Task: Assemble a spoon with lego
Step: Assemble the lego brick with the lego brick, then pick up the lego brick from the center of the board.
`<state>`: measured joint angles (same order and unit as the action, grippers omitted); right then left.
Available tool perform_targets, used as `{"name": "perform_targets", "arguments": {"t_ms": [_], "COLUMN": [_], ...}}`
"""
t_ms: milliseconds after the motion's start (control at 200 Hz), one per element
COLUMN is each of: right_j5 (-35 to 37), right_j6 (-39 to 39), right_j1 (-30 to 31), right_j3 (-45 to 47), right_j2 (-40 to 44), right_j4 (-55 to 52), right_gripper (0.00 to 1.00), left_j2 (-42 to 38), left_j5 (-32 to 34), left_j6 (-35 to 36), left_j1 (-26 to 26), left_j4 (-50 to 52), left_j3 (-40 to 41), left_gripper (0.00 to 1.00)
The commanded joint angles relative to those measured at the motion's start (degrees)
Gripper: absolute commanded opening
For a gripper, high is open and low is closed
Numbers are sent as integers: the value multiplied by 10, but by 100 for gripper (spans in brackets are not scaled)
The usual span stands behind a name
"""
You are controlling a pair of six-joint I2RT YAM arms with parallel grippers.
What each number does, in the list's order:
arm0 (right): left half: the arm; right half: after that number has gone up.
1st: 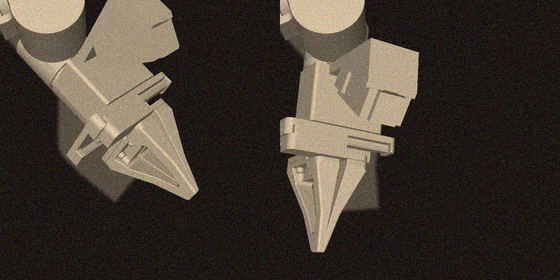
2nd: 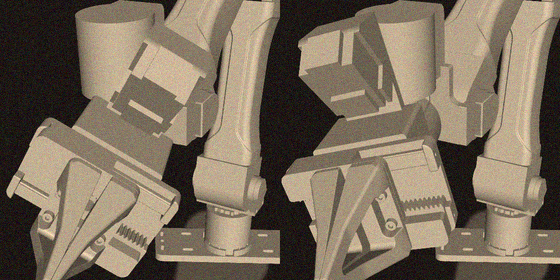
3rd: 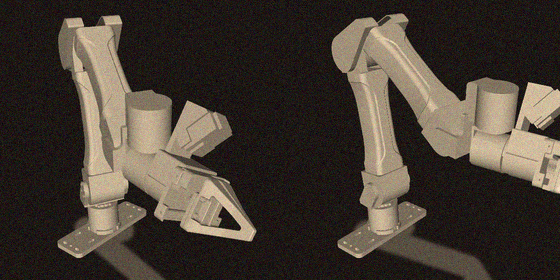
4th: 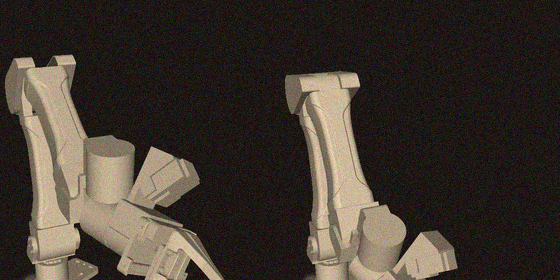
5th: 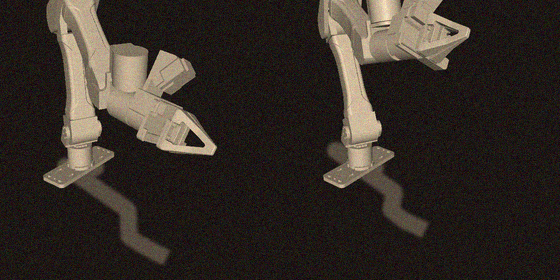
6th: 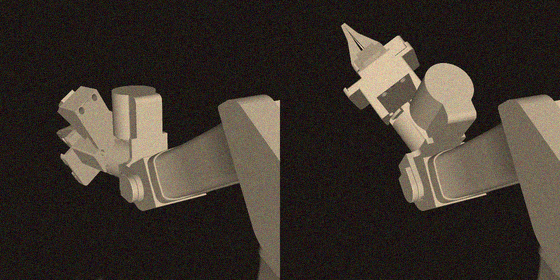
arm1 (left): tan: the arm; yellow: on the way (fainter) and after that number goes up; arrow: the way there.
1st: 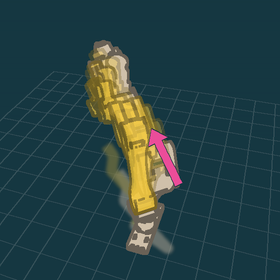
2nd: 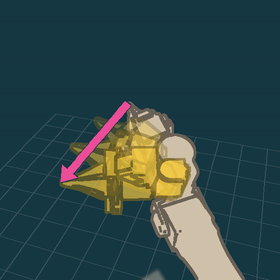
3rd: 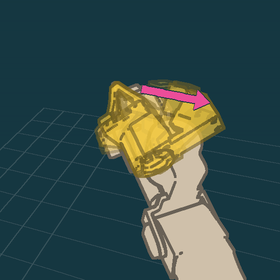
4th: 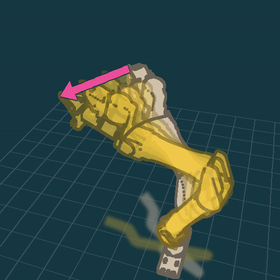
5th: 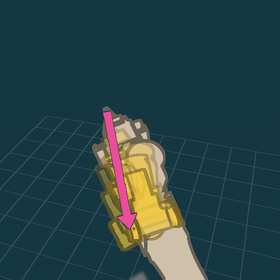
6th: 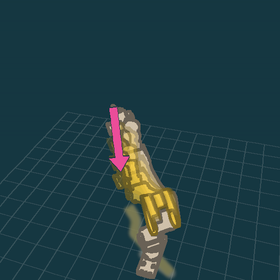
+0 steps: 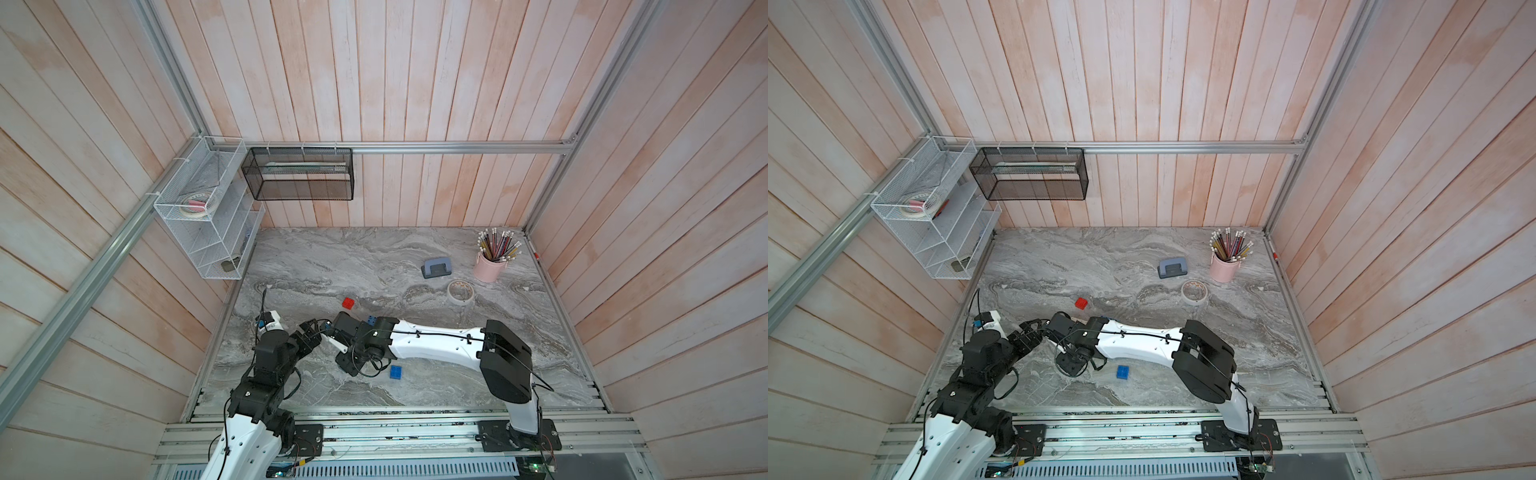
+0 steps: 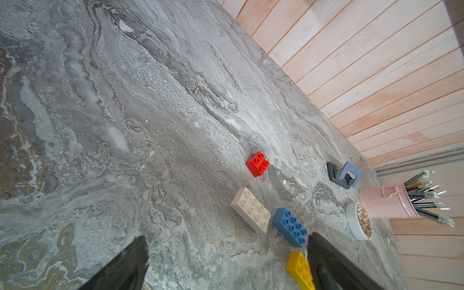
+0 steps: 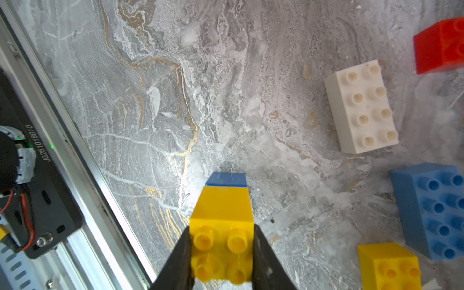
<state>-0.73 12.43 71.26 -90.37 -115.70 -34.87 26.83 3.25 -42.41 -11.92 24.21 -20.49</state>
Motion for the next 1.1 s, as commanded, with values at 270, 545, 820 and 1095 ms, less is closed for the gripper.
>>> {"name": "perform_targets", "arguments": {"t_ms": [270, 545, 820, 1095], "right_j5": [1, -7, -19, -27], "right_j6": [-7, -21, -43, -50], "right_j1": [-7, -8, -3, -4], "right_j3": [67, 92, 65, 24], "right_j2": [-18, -14, -48, -91], "right_j4": [-201, -222, -263, -294], "right_gripper": [0, 0, 0, 0], "left_j2": [26, 28, 14, 10], "left_j5": [-54, -60, -55, -64], "left_j6": [0, 1, 9, 9], "left_j1": [-3, -3, -3, -4], "left_j4": [-59, -62, -55, -54], "left_j3": [9, 15, 23, 40], "left_gripper": [100, 100, 100, 100]}}
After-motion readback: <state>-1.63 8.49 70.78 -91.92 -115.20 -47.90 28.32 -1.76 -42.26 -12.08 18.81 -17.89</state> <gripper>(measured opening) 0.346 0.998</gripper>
